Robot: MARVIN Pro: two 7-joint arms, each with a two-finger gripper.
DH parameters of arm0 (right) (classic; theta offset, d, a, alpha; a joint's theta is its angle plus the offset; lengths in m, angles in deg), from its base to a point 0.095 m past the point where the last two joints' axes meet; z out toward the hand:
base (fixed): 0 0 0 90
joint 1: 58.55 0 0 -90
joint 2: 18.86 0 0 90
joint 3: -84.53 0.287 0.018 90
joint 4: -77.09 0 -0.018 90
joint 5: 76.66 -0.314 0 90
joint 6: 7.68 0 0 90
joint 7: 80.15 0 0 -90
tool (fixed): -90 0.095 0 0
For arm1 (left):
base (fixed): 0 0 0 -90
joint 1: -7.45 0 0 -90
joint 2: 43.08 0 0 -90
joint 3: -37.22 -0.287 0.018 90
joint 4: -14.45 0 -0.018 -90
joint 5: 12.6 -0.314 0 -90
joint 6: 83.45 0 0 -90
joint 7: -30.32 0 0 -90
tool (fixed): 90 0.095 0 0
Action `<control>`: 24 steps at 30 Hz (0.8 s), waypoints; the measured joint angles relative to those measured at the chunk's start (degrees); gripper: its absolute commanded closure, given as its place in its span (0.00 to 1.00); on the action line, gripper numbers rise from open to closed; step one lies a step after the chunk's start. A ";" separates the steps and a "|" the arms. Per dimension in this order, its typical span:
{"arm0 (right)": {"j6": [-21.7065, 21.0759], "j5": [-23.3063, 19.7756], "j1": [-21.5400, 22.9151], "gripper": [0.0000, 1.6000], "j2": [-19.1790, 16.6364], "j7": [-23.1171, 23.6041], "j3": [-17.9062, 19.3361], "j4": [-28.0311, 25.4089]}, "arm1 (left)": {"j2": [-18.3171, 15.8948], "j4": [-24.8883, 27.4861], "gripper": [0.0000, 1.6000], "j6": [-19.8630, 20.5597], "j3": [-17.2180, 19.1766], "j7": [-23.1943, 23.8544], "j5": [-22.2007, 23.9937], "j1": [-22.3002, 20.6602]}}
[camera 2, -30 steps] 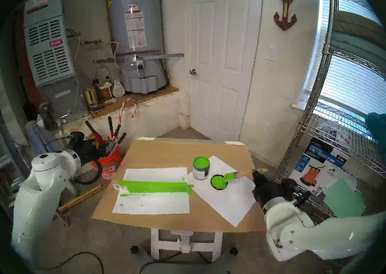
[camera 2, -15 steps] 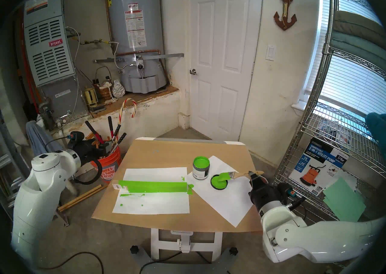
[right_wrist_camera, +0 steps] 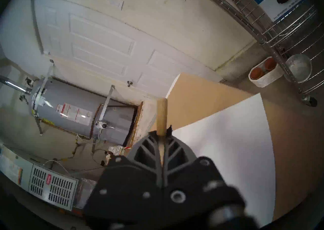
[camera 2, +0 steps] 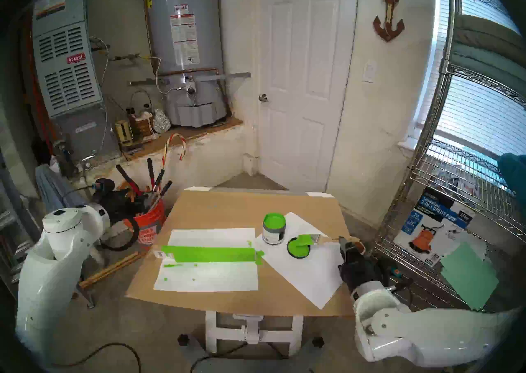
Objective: Pick up brush, dip the brush into paint, and paint the wood
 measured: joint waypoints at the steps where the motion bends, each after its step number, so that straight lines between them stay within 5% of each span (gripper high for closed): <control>1: 0.00 -0.15 -0.72 1.00 0.47 1.13 0.63 0.25 | 0.00 0.01 0.00 0.00 0.00 0.00 0.00 0.00; 11: 0.01 2.27 -6.12 1.00 2.28 7.19 4.13 1.51 | 0.01 0.04 0.00 -0.02 0.02 -0.02 -0.01 0.01; 24: 0.01 7.96 -10.83 1.00 1.66 5.09 7.41 1.07 | 0.01 0.06 0.00 -0.02 0.03 -0.03 -0.01 0.01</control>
